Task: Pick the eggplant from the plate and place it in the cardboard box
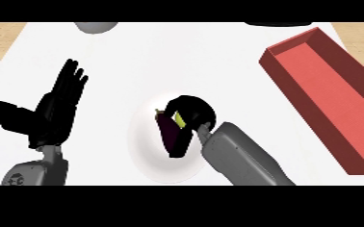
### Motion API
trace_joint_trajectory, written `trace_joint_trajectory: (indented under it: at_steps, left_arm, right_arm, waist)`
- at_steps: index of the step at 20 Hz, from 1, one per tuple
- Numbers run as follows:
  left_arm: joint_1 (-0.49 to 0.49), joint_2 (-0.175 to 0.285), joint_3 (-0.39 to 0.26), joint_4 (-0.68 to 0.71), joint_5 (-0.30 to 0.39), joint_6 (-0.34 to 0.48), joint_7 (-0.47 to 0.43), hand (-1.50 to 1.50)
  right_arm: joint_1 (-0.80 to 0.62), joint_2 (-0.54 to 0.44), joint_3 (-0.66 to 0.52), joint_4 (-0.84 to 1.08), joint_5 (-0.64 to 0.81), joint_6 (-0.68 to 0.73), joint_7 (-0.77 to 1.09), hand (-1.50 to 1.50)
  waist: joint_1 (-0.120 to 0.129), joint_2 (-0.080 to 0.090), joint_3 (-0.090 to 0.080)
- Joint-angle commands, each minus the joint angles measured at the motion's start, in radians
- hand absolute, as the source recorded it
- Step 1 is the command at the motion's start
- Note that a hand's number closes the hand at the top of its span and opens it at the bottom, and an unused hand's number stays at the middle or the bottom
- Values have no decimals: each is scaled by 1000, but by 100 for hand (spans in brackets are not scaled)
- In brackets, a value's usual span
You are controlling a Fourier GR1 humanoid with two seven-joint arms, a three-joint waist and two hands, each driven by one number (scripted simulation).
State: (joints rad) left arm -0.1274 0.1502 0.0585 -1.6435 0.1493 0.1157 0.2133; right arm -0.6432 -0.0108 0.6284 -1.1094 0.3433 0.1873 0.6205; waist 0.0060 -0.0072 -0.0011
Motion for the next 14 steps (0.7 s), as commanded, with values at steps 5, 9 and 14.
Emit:
trace_joint_trajectory:
  at_steps: [5, 9, 14]
  left_arm:
    - [20, -3, 24, 27, 5, -35, -36, 0]
    - [43, 25, 39, -45, 20, -29, 22, 0]
    - [-5, 3, 30, -20, -5, 11, 41, 0]
  right_arm:
    - [-6, 10, -42, 51, 108, -7, -100, 150]
    - [134, -50, 198, -257, 294, -64, -12, 150]
    - [242, -135, 363, -522, 479, -108, 79, 150]
  waist:
    - [1, 8, 1]
    - [-14, -2, 1]
    - [-29, -2, 1]
